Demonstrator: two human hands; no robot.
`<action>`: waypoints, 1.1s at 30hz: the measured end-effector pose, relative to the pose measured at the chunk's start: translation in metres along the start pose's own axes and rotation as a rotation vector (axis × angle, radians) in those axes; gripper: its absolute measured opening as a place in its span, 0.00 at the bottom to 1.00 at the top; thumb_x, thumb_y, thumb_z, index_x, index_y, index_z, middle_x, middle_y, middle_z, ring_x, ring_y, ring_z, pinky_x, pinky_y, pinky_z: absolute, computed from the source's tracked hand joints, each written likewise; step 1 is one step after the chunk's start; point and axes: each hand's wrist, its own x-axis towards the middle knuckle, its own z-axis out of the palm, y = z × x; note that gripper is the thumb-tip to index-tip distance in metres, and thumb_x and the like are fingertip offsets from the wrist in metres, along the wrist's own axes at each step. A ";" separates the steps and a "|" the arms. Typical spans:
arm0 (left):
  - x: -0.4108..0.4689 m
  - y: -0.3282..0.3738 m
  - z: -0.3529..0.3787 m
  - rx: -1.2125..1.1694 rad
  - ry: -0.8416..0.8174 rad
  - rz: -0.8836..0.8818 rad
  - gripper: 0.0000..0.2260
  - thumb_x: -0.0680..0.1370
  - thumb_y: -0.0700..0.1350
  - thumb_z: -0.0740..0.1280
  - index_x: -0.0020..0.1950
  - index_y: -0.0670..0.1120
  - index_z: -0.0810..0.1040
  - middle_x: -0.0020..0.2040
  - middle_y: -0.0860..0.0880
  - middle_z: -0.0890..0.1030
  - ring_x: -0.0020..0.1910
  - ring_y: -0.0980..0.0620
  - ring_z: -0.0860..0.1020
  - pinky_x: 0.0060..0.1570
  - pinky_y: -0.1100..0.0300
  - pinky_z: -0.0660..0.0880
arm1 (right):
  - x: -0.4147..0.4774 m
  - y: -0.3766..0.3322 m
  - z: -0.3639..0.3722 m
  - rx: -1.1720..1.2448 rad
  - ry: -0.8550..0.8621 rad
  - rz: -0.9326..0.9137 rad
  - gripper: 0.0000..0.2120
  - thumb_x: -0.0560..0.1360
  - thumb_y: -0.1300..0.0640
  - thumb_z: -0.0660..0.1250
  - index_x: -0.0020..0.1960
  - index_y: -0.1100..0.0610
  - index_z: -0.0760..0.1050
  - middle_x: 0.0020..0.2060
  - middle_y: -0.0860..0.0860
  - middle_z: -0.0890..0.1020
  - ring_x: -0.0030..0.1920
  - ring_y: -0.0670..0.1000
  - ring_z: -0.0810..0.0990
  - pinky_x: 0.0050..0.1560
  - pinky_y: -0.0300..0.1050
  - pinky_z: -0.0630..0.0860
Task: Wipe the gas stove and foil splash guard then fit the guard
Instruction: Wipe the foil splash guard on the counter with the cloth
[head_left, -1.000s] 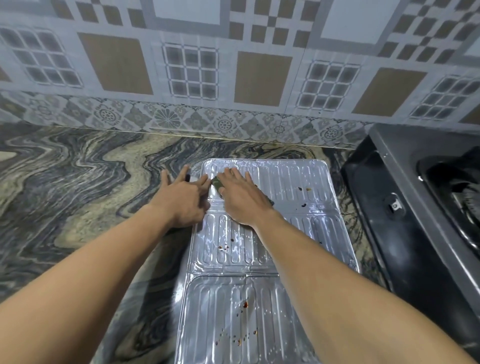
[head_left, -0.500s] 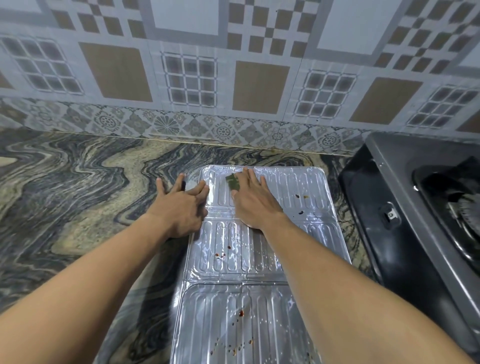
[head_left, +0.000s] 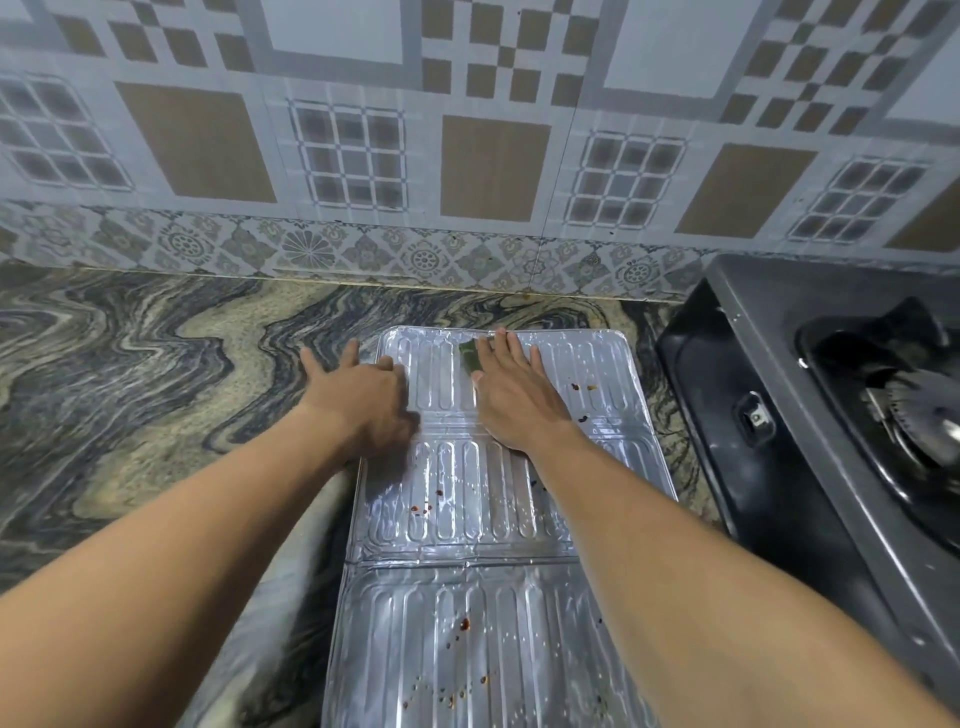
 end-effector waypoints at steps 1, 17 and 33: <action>0.000 0.004 0.001 0.006 -0.015 -0.008 0.37 0.77 0.69 0.58 0.81 0.52 0.55 0.82 0.51 0.52 0.79 0.37 0.44 0.66 0.21 0.41 | 0.000 -0.001 0.001 0.014 0.010 0.000 0.26 0.86 0.54 0.45 0.81 0.60 0.43 0.80 0.57 0.42 0.79 0.54 0.37 0.78 0.55 0.36; -0.001 0.010 0.012 -0.009 -0.024 -0.044 0.42 0.75 0.73 0.53 0.82 0.54 0.43 0.82 0.53 0.43 0.79 0.37 0.40 0.65 0.21 0.39 | -0.020 0.039 -0.006 -0.061 -0.016 0.136 0.29 0.85 0.48 0.42 0.80 0.60 0.38 0.79 0.58 0.37 0.78 0.56 0.35 0.77 0.54 0.35; -0.001 0.005 0.019 -0.014 -0.058 -0.082 0.41 0.75 0.73 0.54 0.81 0.55 0.43 0.82 0.54 0.42 0.79 0.37 0.38 0.65 0.21 0.38 | -0.033 0.066 -0.004 -0.056 0.052 0.404 0.29 0.85 0.48 0.42 0.80 0.61 0.39 0.79 0.61 0.39 0.79 0.59 0.37 0.77 0.58 0.37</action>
